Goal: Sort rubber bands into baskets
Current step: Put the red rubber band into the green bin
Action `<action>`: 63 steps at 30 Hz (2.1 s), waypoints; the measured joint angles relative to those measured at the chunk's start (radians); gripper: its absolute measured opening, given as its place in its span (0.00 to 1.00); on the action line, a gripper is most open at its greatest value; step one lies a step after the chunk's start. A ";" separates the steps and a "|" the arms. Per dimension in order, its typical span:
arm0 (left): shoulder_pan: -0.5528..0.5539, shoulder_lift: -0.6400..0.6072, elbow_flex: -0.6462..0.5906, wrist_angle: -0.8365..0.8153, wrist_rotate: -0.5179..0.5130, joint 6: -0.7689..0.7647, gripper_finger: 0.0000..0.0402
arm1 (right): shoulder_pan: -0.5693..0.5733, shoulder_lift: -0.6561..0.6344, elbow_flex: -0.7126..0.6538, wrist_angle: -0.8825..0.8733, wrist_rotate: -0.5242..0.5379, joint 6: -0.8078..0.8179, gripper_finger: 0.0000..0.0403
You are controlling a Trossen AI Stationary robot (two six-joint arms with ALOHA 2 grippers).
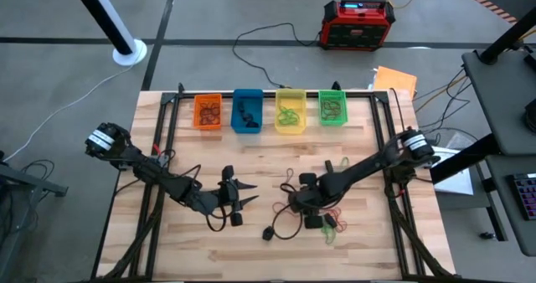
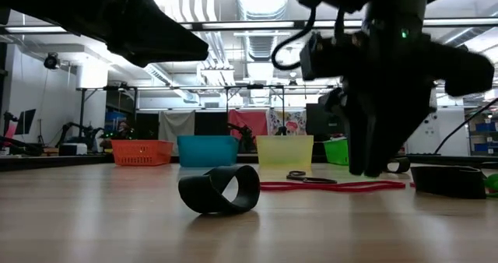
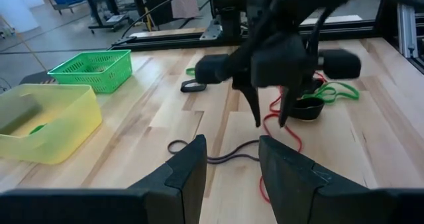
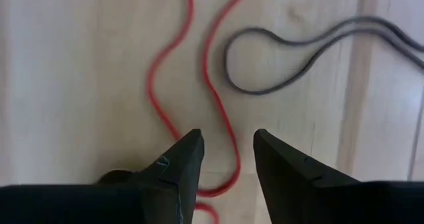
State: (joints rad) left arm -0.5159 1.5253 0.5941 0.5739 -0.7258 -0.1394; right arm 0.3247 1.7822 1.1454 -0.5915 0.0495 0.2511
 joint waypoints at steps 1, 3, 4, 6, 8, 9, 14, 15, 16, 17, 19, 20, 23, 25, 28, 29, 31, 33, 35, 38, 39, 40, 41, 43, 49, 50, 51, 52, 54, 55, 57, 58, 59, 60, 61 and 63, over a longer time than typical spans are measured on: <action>0.000 0.000 0.000 -0.002 0.000 0.000 0.31 | 0.004 0.010 -0.002 0.001 0.011 0.000 0.32; 0.000 0.000 0.000 -0.010 0.000 0.000 0.31 | 0.015 0.024 -0.008 0.004 0.047 0.000 0.30; 0.000 0.000 0.000 -0.014 0.000 0.000 0.31 | 0.023 0.030 -0.008 0.006 0.073 0.000 0.30; 0.001 0.000 -0.001 -0.017 0.000 0.000 0.31 | 0.037 0.036 -0.016 0.012 0.138 -0.010 0.27; 0.001 0.000 -0.001 -0.016 -0.001 0.000 0.31 | 0.045 0.045 -0.019 0.022 0.163 -0.033 0.24; 0.001 0.000 -0.001 -0.017 -0.008 0.000 0.31 | 0.046 0.045 -0.022 0.028 0.168 -0.043 0.22; 0.001 0.000 -0.001 -0.017 -0.038 0.000 0.31 | 0.042 0.039 -0.058 0.098 0.175 -0.110 0.05; 0.001 0.000 -0.001 -0.017 -0.041 0.000 0.31 | 0.039 0.039 -0.063 0.111 0.176 -0.115 0.04; 0.001 0.000 -0.001 -0.017 -0.042 0.000 0.31 | 0.037 0.038 -0.067 0.119 0.178 -0.122 0.03; 0.001 0.000 -0.001 -0.017 -0.042 0.000 0.31 | 0.035 0.038 -0.069 0.123 0.179 -0.133 0.03; 0.001 0.000 -0.001 -0.016 -0.042 0.000 0.31 | 0.034 0.035 -0.073 0.131 0.180 -0.154 0.02; 0.001 0.000 -0.001 -0.016 -0.042 0.000 0.31 | 0.034 0.034 -0.073 0.136 0.181 -0.168 0.02; 0.001 0.000 -0.001 -0.016 -0.042 -0.006 0.31 | 0.033 0.014 -0.079 0.163 0.183 -0.204 0.02; 0.001 0.000 -0.001 -0.016 -0.042 -0.014 0.31 | 0.026 -0.003 -0.087 0.225 0.191 -0.226 0.02; 0.001 0.000 -0.001 -0.014 -0.042 -0.027 0.31 | 0.012 -0.049 -0.117 0.367 0.194 -0.270 0.02; 0.001 0.000 -0.001 -0.014 -0.042 -0.027 0.31 | 0.006 -0.061 -0.131 0.431 0.187 -0.282 0.02; 0.001 0.000 -0.001 -0.013 -0.042 -0.028 0.31 | -0.007 -0.071 -0.161 0.538 0.156 -0.309 0.02; 0.001 0.000 -0.001 -0.007 -0.042 -0.030 0.31 | -0.021 -0.077 -0.188 0.636 0.131 -0.333 0.02; 0.001 0.000 -0.001 0.007 -0.042 -0.041 0.31 | -0.035 -0.079 -0.210 0.743 0.129 -0.360 0.02; 0.001 0.000 -0.001 0.003 -0.042 -0.061 0.31 | -0.060 -0.078 -0.225 0.836 0.127 -0.397 0.02; -0.001 0.000 -0.001 0.003 -0.042 -0.068 0.31 | -0.069 -0.078 -0.226 0.845 0.127 -0.405 0.02; -0.003 0.000 0.000 0.003 -0.042 -0.078 0.31 | -0.079 -0.078 -0.226 0.857 0.126 -0.414 0.02; -0.004 0.000 0.000 0.002 -0.042 -0.087 0.31 | -0.088 -0.079 -0.226 0.864 0.126 -0.427 0.02; -0.009 0.000 0.000 0.001 -0.042 -0.097 0.31 | -0.106 -0.093 -0.226 0.858 0.127 -0.449 0.02; -0.018 -0.003 0.000 0.002 -0.042 -0.106 0.31 | -0.138 -0.141 -0.226 0.877 0.126 -0.503 0.02; -0.018 -0.004 0.001 0.001 -0.042 -0.106 0.31 | -0.139 -0.146 -0.226 0.898 0.126 -0.516 0.02; -0.019 -0.006 0.001 0.001 -0.042 -0.106 0.31 | -0.139 -0.153 -0.227 0.923 0.125 -0.531 0.02; -0.019 -0.007 0.002 0.002 -0.042 -0.106 0.31 | -0.139 -0.158 -0.230 0.954 0.115 -0.542 0.02; -0.019 -0.015 0.004 0.000 -0.042 -0.105 0.31 | -0.142 -0.160 -0.238 1.042 0.058 -0.558 0.02; -0.019 -0.018 0.009 0.000 -0.042 -0.105 0.31 | -0.144 -0.160 -0.245 1.086 0.023 -0.558 0.02; -0.021 -0.026 0.018 0.000 -0.042 -0.095 0.31 | -0.148 -0.159 -0.258 1.148 -0.010 -0.558 0.02; -0.025 -0.034 0.025 -0.023 -0.042 -0.086 0.31 | -0.150 -0.157 -0.264 1.173 -0.012 -0.558 0.02; -0.029 -0.042 0.035 -0.061 -0.042 -0.082 0.31 | -0.153 -0.157 -0.272 1.189 -0.013 -0.558 0.02; -0.036 -0.059 0.048 -0.118 -0.041 -0.080 0.31 | -0.155 -0.156 -0.280 1.209 -0.013 -0.556 0.02; -0.044 -0.081 0.061 -0.191 -0.041 -0.081 0.31 | -0.157 -0.154 -0.286 1.237 -0.013 -0.549 0.02; -0.052 -0.123 0.099 -0.328 -0.042 -0.088 0.31 | -0.159 -0.148 -0.297 1.309 -0.024 -0.540 0.02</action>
State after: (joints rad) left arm -0.5683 1.4028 0.6934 0.2460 -0.7673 -0.2275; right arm 0.1658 1.6341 0.8485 0.7172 0.0259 -0.2886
